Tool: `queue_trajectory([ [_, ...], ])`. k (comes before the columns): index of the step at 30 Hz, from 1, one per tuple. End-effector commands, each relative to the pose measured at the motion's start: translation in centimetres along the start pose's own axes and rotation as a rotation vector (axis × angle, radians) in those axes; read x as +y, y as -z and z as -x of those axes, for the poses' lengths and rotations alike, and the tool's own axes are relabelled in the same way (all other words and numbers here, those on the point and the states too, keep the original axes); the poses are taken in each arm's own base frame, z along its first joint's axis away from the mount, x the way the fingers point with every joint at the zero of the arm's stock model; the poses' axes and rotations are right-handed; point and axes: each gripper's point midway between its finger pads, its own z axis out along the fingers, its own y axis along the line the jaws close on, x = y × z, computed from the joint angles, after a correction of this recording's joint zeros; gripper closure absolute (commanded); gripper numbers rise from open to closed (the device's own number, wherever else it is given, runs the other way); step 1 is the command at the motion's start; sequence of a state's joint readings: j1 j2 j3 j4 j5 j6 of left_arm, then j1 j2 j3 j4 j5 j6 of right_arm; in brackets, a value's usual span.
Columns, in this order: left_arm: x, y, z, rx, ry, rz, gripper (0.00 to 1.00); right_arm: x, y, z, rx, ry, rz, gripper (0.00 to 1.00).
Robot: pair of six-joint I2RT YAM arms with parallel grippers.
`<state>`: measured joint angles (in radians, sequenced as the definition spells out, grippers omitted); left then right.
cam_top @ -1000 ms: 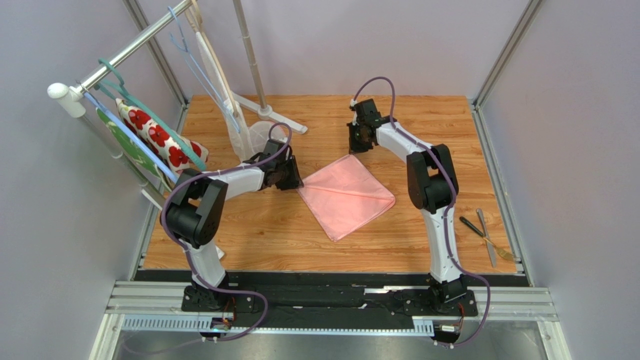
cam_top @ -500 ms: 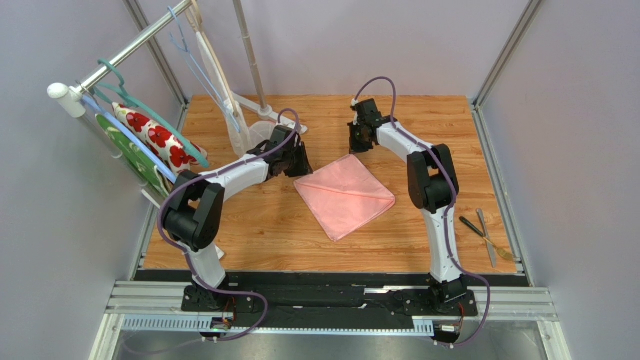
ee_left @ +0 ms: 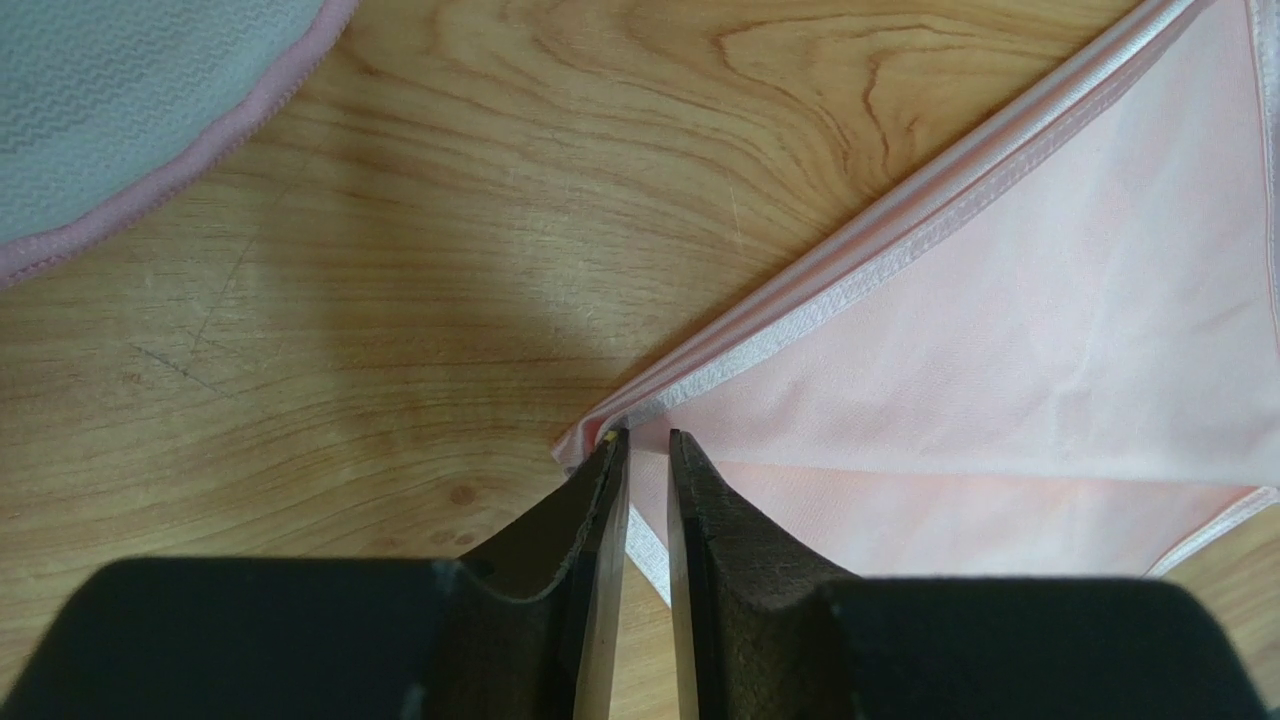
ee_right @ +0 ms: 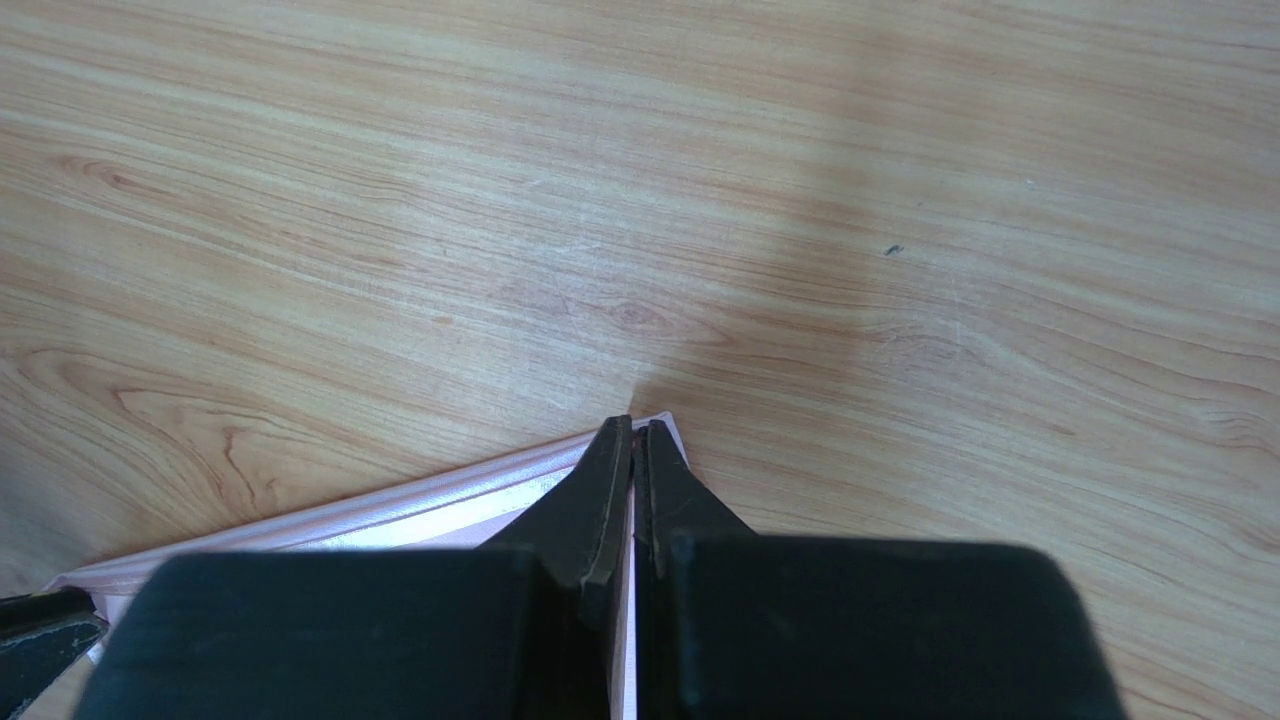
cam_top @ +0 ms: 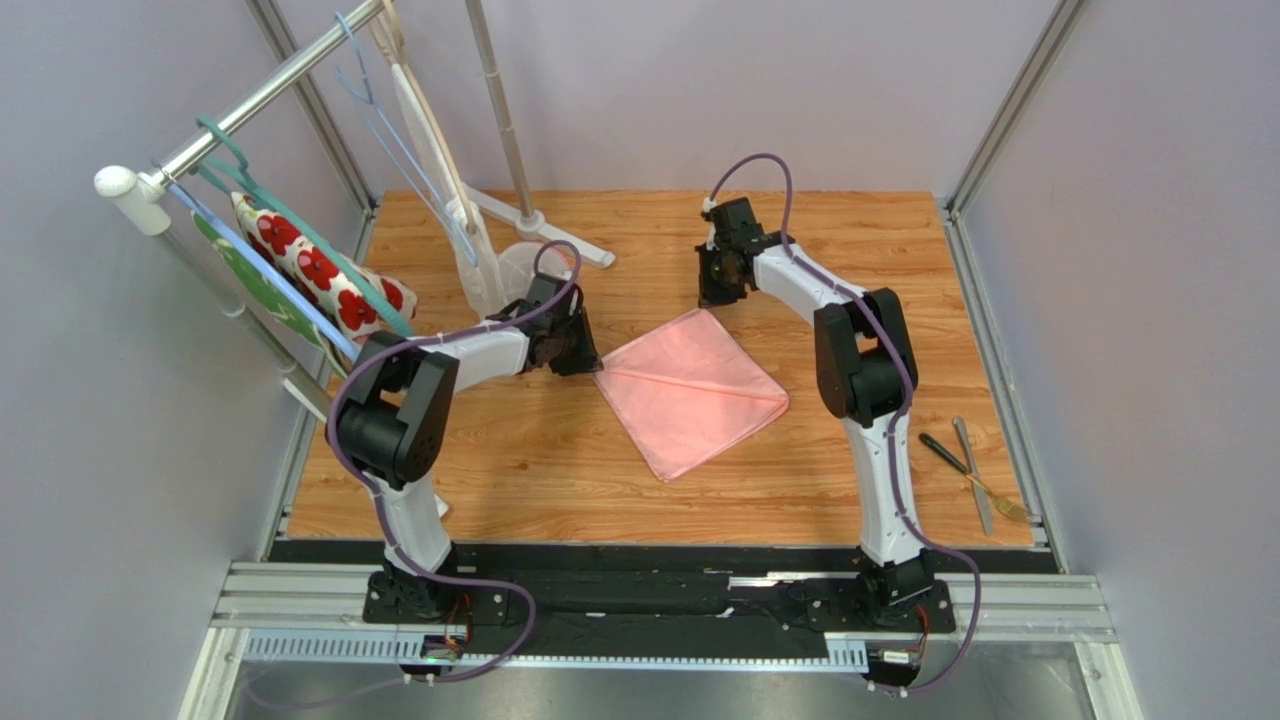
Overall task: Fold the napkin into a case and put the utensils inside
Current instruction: Smooth out the upper triangle-folded napkin at the center of the board.
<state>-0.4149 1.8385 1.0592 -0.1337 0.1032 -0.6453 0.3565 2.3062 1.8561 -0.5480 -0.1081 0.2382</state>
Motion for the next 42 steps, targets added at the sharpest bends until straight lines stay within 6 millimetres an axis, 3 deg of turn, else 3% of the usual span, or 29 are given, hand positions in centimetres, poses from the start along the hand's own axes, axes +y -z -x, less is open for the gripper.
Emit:
queue_trajectory([
  [1, 2.4, 0.4, -2.3, 0.014, 0.025, 0.059, 0.75, 0.3, -0.7, 1.2, -0.037, -0.002, 0.022, 1.0],
  [3, 2.3, 0.9, -1.9, -0.008, -0.003, 0.056, 0.75, 0.4, -0.7, 1.2, -0.037, -0.004, 0.025, 1.0],
  [6, 0.2, 2.2, -0.8, -0.032, -0.055, 0.017, 0.75, 0.3, -0.6, 1.3, -0.036, -0.002, 0.024, 1.0],
  [7, -1.2, 2.7, 0.4, -0.059, -0.068, -0.012, 0.75, 0.4, -0.5, 1.3, -0.035, -0.002, 0.027, 0.99],
  [12, -8.7, 4.7, 2.2, -0.111, -0.113, -0.228, 0.76, 0.6, 0.2, 1.8, -0.048, -0.006, 0.026, 0.92],
  [14, -10.4, 4.6, 2.3, -0.092, -0.099, -0.282, 0.76, 0.9, 0.6, 2.2, -0.055, -0.006, 0.033, 0.87],
  [16, -12.0, 4.4, 2.8, -0.093, -0.095, -0.321, 0.77, 1.2, 1.0, 3.0, -0.071, -0.013, 0.038, 0.78],
  [17, -12.4, 4.2, 2.8, -0.085, -0.083, -0.336, 0.77, 1.3, 1.3, 3.3, -0.076, -0.017, 0.038, 0.68],
  [19, -13.2, 3.3, 3.1, -0.072, -0.081, -0.366, 0.77, 1.6, 2.5, 4.8, -0.105, -0.021, 0.031, 0.6],
  [21, -14.1, 2.1, 3.1, -0.038, -0.088, -0.395, 0.78, 0.9, 3.5, 5.1, -0.102, -0.029, -0.015, 0.48],
  [23, -14.8, 1.2, 3.1, -0.032, -0.083, -0.435, 0.78, 0.6, 5.6, 5.8, -0.113, -0.029, -0.051, 0.4],
  [27, -15.5, -1.2, 3.1, -0.013, -0.075, -0.479, 0.81, -1.3, 9.4, 5.6, -0.125, -0.049, -0.143, 0.31],
  [29, -16.4, -1.2, 3.2, -0.018, -0.067, -0.532, 0.81, -1.8, 10.9, 4.4, -0.105, -0.081, -0.133, 0.29],
  [31, -17.0, -1.5, 3.0, -0.01, -0.057, -0.562, 0.81, -1.9, 12.5, 1.3, -0.039, -0.127, -0.053, 0.29],
  [32, -17.3, -1.5, 3.2, -0.013, -0.06, -0.581, 0.82, -1.7, 12.8, 0.8, -0.048, -0.152, -0.018, 0.29],
  [33, -17.5, -1.8, 3.1, -0.012, -0.059, -0.588, 0.82, -1.4, 13.8, -2.3, -0.004, -0.18, 0.042, 0.3],
  [35, -17.1, -2.4, 2.9, 0.001, -0.031, -0.572, 0.83, -0.3, 14.5, -3.3, -0.033, -0.185, 0.127, 0.32],
  [36, -16.6, -2.9, 2.7, 0.013, -0.018, -0.55, 0.85, 0.2, 14.7, -6.0, 0.011, -0.214, 0.175, 0.34],
  [37, -16.2, -3.1, 2.5, 0.022, 0.004, -0.524, 0.85, 0.7, 14.8, -6.1, -0.012, -0.216, 0.211, 0.36],
  [40, -14.3, -4.0, 1.7, 0.036, 0.039, -0.44, 0.85, 1.1, 14.6, -8.8, 0.023, -0.239, 0.293, 0.51],
  [42, -13.4, -4.3, 1.1, 0.057, 0.045, -0.409, 0.86, 1.1, 14.5, -8.5, -0.002, -0.26, 0.344, 0.63],
])
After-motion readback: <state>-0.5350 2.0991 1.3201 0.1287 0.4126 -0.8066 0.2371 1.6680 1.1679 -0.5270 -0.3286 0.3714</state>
